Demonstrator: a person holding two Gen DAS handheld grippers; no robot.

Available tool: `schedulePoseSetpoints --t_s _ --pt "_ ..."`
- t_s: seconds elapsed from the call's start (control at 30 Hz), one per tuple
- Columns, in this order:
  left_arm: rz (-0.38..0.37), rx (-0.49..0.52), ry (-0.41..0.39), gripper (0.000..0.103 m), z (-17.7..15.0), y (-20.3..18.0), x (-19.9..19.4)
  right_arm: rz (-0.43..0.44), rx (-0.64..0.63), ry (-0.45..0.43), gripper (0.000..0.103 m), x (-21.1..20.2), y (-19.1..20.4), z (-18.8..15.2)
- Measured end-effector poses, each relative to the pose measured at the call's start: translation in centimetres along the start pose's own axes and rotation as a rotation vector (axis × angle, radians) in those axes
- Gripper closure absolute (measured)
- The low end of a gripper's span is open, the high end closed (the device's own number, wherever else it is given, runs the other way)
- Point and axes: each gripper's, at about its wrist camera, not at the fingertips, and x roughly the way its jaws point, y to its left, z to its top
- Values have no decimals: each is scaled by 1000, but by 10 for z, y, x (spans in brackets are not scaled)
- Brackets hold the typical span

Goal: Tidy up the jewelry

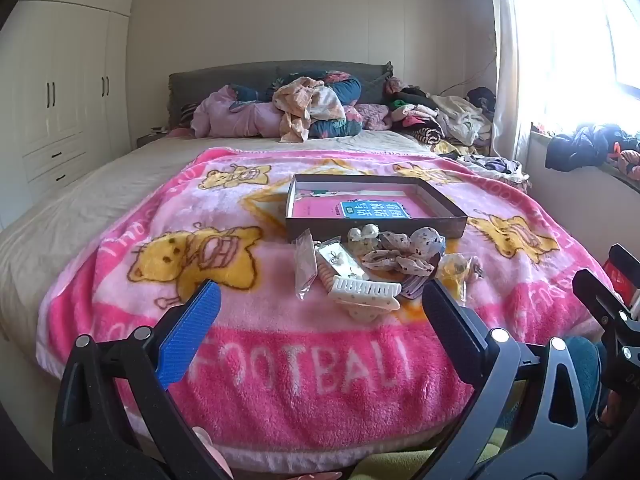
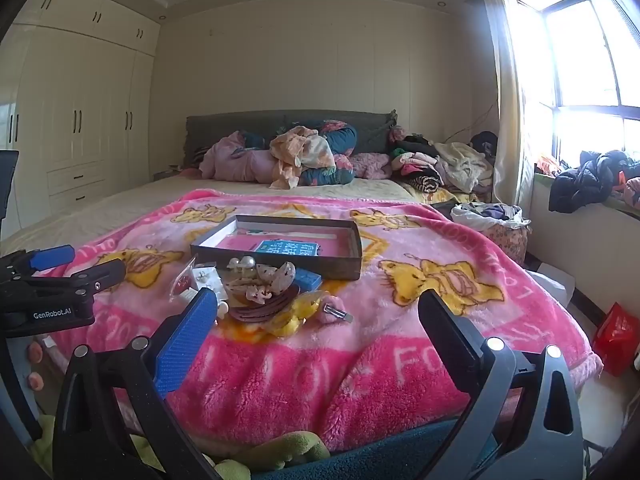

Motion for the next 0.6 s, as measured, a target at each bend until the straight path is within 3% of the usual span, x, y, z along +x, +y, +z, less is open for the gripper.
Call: schedulePoseSetpoints --t_s 0.6 --pt "0 4 -1 10 0 0 0 1 2 7 5 0 0 0"
